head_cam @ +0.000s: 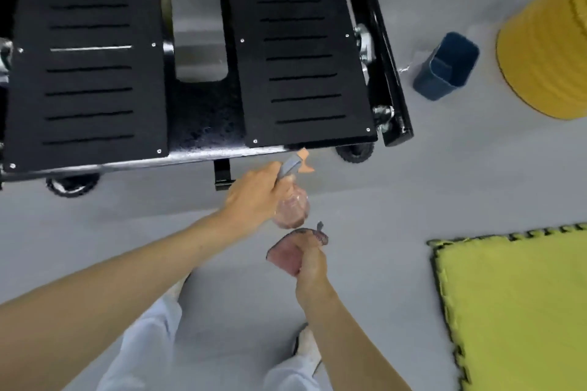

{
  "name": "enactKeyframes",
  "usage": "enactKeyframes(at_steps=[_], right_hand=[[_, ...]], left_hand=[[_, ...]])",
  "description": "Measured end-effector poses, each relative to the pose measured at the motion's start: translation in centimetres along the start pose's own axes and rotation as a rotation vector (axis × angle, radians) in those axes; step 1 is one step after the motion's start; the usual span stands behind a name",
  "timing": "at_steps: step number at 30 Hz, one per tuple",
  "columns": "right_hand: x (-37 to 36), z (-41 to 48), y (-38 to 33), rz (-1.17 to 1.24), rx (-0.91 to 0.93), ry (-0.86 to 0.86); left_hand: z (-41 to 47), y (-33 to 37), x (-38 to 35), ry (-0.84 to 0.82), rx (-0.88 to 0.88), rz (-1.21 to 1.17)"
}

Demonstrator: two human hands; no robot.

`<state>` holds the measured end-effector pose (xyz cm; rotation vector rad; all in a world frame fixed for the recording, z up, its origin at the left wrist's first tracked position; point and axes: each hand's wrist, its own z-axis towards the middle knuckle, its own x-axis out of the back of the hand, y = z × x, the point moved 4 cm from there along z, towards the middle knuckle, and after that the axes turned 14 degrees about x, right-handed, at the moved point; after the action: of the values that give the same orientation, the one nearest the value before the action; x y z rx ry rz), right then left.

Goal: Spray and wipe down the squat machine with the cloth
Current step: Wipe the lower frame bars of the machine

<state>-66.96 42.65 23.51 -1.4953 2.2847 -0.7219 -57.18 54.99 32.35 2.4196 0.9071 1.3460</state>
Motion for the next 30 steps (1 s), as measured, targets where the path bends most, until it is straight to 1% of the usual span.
enactKeyframes(at_steps=[3,5,8,10,12,15,18,20,23,24,27,28,30], right_hand=[[-0.5,0.0,1.8,-0.019,-0.017,-0.028],[-1.8,0.8,3.0,0.012,-0.042,-0.079],[-4.5,2.2,5.6,-0.04,-0.045,-0.167],[-5.8,3.9,8.0,-0.005,-0.053,-0.212],[-6.5,6.0,9.8,-0.036,-0.066,-0.254],[-6.6,8.6,13.0,-0.162,-0.053,-0.365],[-7.0,10.6,15.7,-0.322,-0.026,-0.52],[-7.3,12.0,17.0,-0.355,-0.025,-0.59],[-8.2,14.4,18.2,-0.291,-0.015,-0.661],[-8.7,15.6,18.5,-0.272,0.016,-0.684],[-9.9,18.0,19.0,-0.142,0.027,-0.708],[-10.1,19.0,19.3,-0.095,0.055,-0.719],[-10.2,21.0,19.8,-0.099,0.086,-0.724]], left_hand=[[-1.1,-2.7,0.0,0.045,0.053,-0.138],[-1.5,-4.4,-0.3,0.084,0.084,-0.154],[-0.9,-7.8,-0.5,0.159,0.132,-0.136],[-0.6,-10.3,-1.5,0.19,0.125,-0.121],[-0.4,-11.9,-2.6,0.204,0.123,-0.122],[-0.2,-14.5,-5.3,0.233,0.116,-0.159],[0.7,-16.6,-8.7,0.241,0.097,-0.213],[1.9,-17.9,-10.7,0.24,0.051,-0.257],[3.9,-19.6,-12.9,0.246,-0.106,-0.265],[4.8,-20.2,-13.8,0.216,-0.155,-0.293],[7.1,-21.2,-16.2,0.055,-0.214,-0.504],[8.1,-21.3,-17.1,0.053,-0.243,-0.523],[9.7,-21.2,-18.3,0.057,-0.274,-0.524]])
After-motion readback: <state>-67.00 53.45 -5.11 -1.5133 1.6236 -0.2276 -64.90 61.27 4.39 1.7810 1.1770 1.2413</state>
